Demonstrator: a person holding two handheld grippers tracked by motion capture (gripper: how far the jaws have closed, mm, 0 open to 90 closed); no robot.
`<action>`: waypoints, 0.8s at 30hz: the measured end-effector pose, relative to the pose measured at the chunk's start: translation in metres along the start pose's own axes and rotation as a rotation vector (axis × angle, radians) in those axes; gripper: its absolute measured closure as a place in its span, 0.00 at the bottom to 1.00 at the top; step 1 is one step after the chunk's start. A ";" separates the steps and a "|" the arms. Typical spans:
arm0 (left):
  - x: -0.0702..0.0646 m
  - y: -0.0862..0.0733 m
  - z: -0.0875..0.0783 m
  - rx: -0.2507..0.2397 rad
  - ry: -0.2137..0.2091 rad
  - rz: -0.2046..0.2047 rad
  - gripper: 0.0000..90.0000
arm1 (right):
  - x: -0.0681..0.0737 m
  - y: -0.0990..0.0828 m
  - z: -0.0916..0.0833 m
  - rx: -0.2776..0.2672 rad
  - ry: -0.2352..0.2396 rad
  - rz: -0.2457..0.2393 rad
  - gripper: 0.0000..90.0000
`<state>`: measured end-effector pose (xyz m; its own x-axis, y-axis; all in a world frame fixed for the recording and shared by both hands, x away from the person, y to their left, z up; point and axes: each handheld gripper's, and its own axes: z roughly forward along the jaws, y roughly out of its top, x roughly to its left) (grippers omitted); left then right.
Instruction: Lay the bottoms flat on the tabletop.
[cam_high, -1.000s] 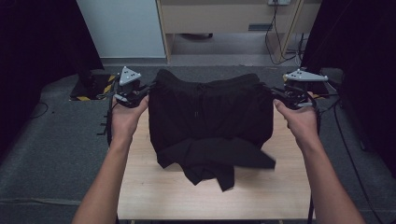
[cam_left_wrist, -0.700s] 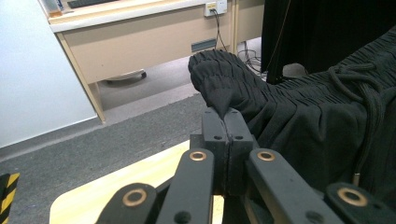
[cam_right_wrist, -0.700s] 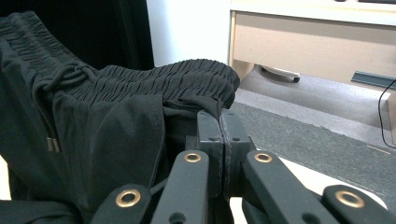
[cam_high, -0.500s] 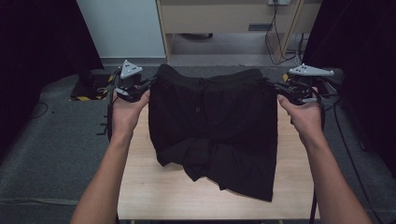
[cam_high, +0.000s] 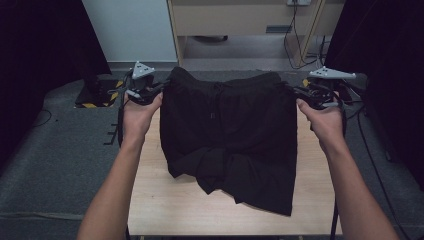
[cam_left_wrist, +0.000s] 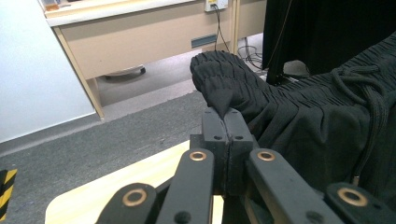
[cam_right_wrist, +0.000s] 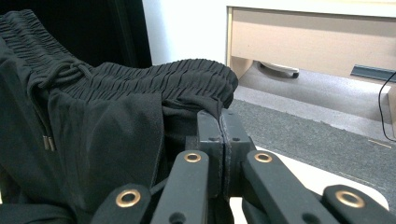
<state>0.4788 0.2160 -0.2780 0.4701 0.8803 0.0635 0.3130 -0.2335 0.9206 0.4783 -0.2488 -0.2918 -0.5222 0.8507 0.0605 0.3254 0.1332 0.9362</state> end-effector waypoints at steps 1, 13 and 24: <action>0.001 0.001 0.002 0.002 0.001 0.002 0.99 | -0.001 0.001 0.001 0.001 0.000 0.002 0.99; 0.021 0.009 0.043 0.043 -0.005 -0.017 0.99 | -0.019 0.014 0.033 0.021 -0.011 0.020 0.99; 0.043 0.000 0.083 0.086 0.007 -0.055 0.99 | -0.039 0.013 0.081 0.067 -0.019 0.041 0.99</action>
<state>0.5673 0.2195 -0.3069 0.4450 0.8954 0.0166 0.4075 -0.2190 0.8865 0.5671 -0.2390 -0.3100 -0.4924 0.8655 0.0914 0.3985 0.1308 0.9078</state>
